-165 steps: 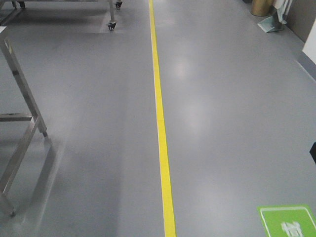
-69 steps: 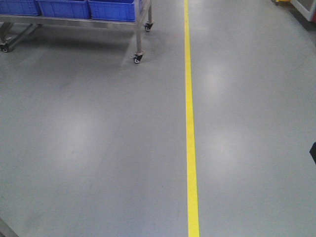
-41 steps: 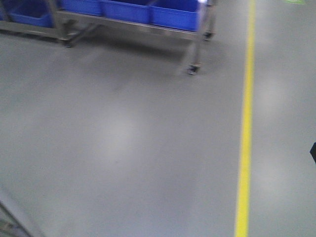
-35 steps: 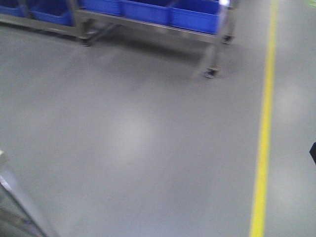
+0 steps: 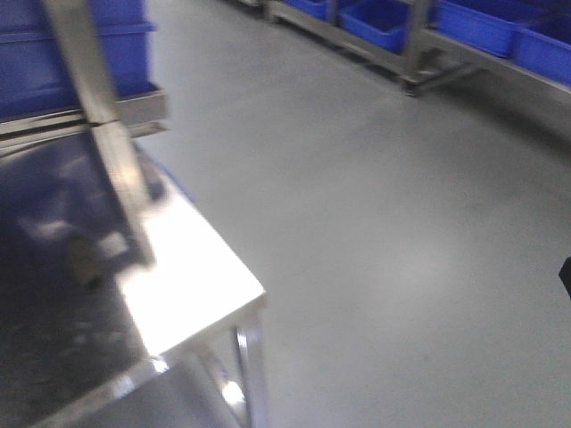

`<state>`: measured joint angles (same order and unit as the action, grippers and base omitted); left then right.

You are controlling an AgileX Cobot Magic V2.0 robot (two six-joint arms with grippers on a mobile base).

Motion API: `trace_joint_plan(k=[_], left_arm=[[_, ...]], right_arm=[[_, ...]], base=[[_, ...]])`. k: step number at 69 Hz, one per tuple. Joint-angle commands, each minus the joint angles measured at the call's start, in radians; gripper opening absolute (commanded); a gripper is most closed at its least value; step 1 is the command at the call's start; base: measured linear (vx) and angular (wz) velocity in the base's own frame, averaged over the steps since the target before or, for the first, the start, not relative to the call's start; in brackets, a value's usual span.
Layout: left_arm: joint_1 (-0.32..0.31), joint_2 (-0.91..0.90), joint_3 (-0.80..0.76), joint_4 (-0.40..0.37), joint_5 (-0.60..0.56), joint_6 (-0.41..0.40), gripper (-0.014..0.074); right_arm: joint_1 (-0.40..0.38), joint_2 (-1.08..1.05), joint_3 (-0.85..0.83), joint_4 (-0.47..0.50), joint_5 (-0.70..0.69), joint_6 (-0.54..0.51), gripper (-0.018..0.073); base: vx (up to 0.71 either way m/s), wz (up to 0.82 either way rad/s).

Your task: Move and align brake pads A on conveyor

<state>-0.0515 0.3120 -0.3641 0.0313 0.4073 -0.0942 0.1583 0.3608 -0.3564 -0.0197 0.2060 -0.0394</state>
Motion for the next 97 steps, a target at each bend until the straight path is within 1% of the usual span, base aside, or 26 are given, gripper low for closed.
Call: trace_joint_plan(k=[1, 27, 52, 66, 97], left_arm=[[-0.001, 0.010, -0.028, -0.007, -0.072, -0.002, 0.0471], [-0.001, 0.010, -0.028, -0.007, -0.072, -0.002, 0.0471], [-0.001, 0.010, -0.028, -0.007, -0.072, -0.002, 0.0471], [-0.001, 0.010, -0.028, -0.007, -0.072, -0.002, 0.0471], [-0.001, 0.010, -0.028, -0.007, -0.072, -0.002, 0.0471]], right_arm=[[-0.004, 0.015, -0.028, -0.004, -0.077, -0.003, 0.0505], [-0.004, 0.015, -0.028, -0.004, -0.078, -0.003, 0.0505], [-0.004, 0.015, -0.028, -0.004, -0.078, -0.003, 0.0505], [-0.004, 0.015, -0.028, -0.004, -0.078, -0.003, 0.0505], [-0.004, 0.015, -0.028, -0.004, -0.078, -0.003, 0.0505]], base=[[0.25, 0.98], [0.21, 0.85], [0.14, 0.68], [0.03, 0.26], [-0.03, 0.00]])
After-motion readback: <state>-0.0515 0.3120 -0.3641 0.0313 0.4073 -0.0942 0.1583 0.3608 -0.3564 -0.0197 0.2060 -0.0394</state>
